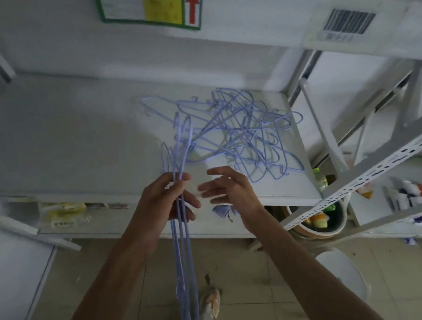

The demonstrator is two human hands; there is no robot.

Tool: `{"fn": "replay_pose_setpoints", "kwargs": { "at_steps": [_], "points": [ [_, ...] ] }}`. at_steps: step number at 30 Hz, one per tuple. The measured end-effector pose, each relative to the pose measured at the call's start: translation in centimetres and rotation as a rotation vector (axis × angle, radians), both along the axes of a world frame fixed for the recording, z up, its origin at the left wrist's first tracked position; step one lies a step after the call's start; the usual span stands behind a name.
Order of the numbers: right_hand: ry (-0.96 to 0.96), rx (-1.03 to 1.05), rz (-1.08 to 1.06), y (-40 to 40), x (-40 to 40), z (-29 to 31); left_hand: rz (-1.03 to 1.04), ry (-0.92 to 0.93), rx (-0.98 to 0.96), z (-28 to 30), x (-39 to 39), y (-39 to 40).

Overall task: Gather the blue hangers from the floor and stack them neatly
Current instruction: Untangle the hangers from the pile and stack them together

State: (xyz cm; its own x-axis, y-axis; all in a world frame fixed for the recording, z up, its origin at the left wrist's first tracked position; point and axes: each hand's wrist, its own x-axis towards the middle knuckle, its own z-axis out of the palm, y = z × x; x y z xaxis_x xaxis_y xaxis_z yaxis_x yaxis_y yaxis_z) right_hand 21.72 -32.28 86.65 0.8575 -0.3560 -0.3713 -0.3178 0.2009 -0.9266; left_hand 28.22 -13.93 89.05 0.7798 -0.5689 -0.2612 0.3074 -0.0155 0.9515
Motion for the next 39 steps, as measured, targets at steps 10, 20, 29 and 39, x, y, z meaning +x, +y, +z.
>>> {"fn": "replay_pose_setpoints", "kwargs": {
  "at_steps": [10, 20, 29, 39],
  "points": [
    [0.062, -0.059, -0.259, -11.6, -1.5, -2.1, 0.073, 0.113, -0.058, 0.1, 2.4, -3.9],
    [0.138, -0.188, -0.275, -17.1, 2.0, -4.1, 0.0, 0.053, 0.04, 1.6, 2.5, -6.0],
    [0.381, -1.11, -0.269, -19.5, 6.2, -4.2, 0.057, -0.074, 0.135, 2.4, 2.9, -5.9],
    [0.549, -1.014, -0.212, -20.7, 5.0, -6.8, 0.136, -0.043, 0.127, 1.0, 1.5, -4.7]
  ]
}}
